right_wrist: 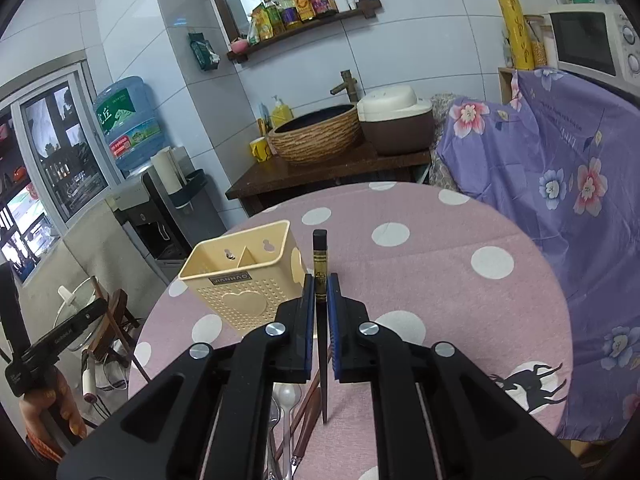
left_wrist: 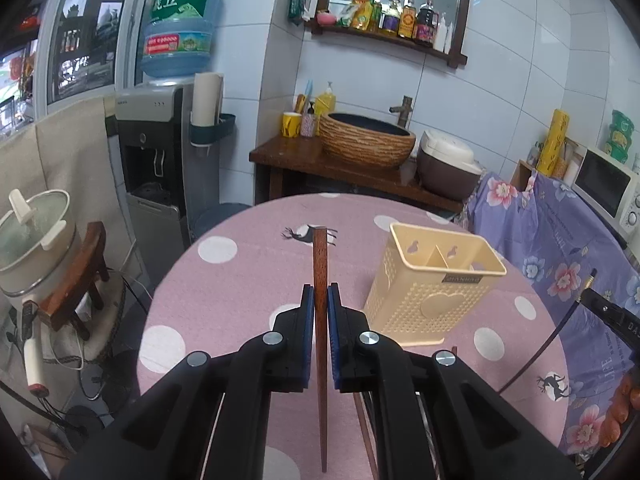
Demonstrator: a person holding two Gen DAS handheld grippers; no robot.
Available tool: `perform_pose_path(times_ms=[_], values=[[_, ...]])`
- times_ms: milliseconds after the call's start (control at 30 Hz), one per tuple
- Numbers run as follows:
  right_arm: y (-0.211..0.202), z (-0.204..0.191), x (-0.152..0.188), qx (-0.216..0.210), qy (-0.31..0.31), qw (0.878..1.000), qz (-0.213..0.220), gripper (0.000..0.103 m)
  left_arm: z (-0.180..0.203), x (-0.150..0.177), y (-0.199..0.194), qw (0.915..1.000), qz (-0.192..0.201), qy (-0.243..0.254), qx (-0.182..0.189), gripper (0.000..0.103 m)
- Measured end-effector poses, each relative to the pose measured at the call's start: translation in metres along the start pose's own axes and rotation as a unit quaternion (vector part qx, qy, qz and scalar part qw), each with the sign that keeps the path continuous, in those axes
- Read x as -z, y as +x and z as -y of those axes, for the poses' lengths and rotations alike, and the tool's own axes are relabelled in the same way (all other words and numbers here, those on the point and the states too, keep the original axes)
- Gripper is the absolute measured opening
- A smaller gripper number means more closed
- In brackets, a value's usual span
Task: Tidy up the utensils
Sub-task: 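Drop brown chopstick into beige holder with left tool while right tool drops black chopstick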
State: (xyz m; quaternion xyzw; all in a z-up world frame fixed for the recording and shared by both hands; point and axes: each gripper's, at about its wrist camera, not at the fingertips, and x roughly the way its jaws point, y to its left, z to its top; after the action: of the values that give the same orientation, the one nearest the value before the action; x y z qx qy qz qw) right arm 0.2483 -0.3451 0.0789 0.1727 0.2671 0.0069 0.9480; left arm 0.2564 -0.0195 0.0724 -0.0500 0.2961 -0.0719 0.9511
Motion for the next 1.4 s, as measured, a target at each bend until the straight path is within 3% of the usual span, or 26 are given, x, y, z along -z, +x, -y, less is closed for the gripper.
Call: perform_pose_path(times_ms=[300, 500, 667, 833, 933, 1067, 1400], values=[[-0.01, -0.004, -0.012, 0.006, -0.02, 1.0, 0.01, 0.007, -0.003, -0.011, -0.015, 0.9996, 0.028, 0.001, 0.002, 0.008], [-0.007, -0.012, -0.031, 0.016, -0.045, 0.999, 0.009, 0.007, 0.002, -0.038, -0.024, 0.9987, 0.05, 0.008, 0.0, 0.008], [-0.021, -0.033, -0.076, 0.003, -0.063, 0.998, 0.031, 0.007, 0.015, -0.083, -0.046, 0.9968, 0.077, 0.013, 0.017, 0.008], [-0.045, -0.067, -0.132, -0.017, -0.077, 0.993, 0.084, 0.007, 0.039, -0.134, -0.07, 0.9931, 0.105, 0.008, 0.051, 0.008], [-0.043, -0.081, -0.15, -0.036, -0.067, 0.993, 0.092, 0.007, 0.052, -0.15, -0.063, 0.9925, 0.102, 0.001, 0.067, 0.008], [-0.018, -0.09, -0.143, -0.038, -0.066, 0.992, 0.098, 0.007, 0.068, -0.144, -0.036, 0.9936, 0.097, 0.001, 0.058, 0.008], [0.073, -0.069, -0.083, -0.006, -0.037, 0.999, 0.02, 0.007, 0.073, -0.081, 0.046, 0.9985, 0.017, 0.004, 0.052, 0.008]])
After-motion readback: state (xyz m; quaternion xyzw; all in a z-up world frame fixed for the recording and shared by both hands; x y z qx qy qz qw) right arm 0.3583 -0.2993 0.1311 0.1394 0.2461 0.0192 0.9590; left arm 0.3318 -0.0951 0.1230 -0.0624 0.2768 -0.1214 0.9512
